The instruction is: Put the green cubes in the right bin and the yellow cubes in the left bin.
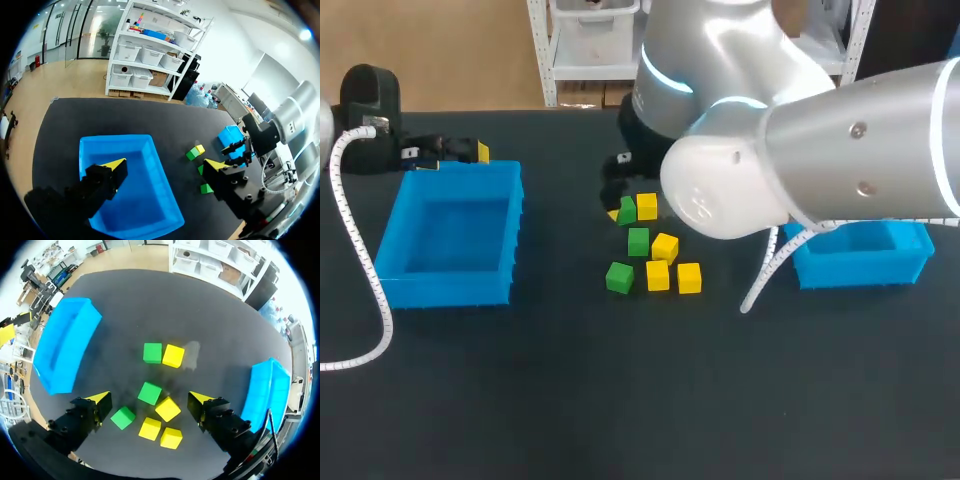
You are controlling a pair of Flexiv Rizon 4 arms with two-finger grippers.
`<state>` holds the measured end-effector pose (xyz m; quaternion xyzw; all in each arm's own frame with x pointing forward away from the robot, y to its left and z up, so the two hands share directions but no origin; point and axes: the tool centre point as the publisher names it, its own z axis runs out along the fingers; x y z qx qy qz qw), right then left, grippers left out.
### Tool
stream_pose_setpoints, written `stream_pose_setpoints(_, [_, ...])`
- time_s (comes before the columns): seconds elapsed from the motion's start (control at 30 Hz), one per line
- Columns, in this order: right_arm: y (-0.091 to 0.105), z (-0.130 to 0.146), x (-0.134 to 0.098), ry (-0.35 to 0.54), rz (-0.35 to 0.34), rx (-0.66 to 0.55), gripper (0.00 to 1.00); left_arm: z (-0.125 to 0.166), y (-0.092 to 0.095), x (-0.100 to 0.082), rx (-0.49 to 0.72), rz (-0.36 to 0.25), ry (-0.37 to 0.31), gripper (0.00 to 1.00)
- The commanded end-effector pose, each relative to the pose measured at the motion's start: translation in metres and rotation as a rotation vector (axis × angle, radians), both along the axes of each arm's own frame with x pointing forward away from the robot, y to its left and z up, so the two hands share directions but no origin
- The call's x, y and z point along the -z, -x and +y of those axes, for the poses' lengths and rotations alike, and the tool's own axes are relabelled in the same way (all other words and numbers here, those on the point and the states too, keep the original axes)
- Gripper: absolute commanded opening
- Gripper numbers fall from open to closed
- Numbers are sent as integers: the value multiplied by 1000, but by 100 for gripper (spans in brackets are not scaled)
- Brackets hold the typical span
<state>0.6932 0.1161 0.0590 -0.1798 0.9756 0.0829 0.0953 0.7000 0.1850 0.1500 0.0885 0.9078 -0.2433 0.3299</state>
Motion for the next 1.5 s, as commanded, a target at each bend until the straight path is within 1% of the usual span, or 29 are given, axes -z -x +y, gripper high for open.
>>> stream_pose_setpoints(0.03, [-1, 7, 8, 10, 16, 10, 100, 0, 0, 0, 0, 0, 0, 100])
stream_pose_setpoints(0.33, [8, 14, 26, 29, 57, 42, 100, 0, 0, 0, 0, 0, 0, 100])
stream_pose_setpoints(0.63, [9, 12, 41, 71, 81, 136, 100, 0, 0, 0, 0, 0, 0, 100])
stream_pose_setpoints(0.93, [8, 17, 53, 99, 78, 186, 100, 0, 0, 0, 0, 0, 0, 100])
stream_pose_setpoints(1.07, [7, 15, 56, 92, 83, 220, 100, 0, 0, 0, 0, 0, 0, 100])
stream_pose_setpoints(1.23, [4, 12, 61, 92, 81, 233, 100, 0, 0, 0, 0, 0, 0, 100])
stream_pose_setpoints(1.3, [2, 11, 62, 108, 72, 214, 100, 0, 0, 0, 0, 0, 0, 100])
stream_pose_setpoints(1.43, [-7, 10, 56, 122, 57, 213, 100, 0, 0, 0, 0, 0, 0, 100])
stream_pose_setpoints(1.5, [-11, 12, 49, 125, 30, 203, 100, 0, 0, 0, 0, 0, 0, 100])
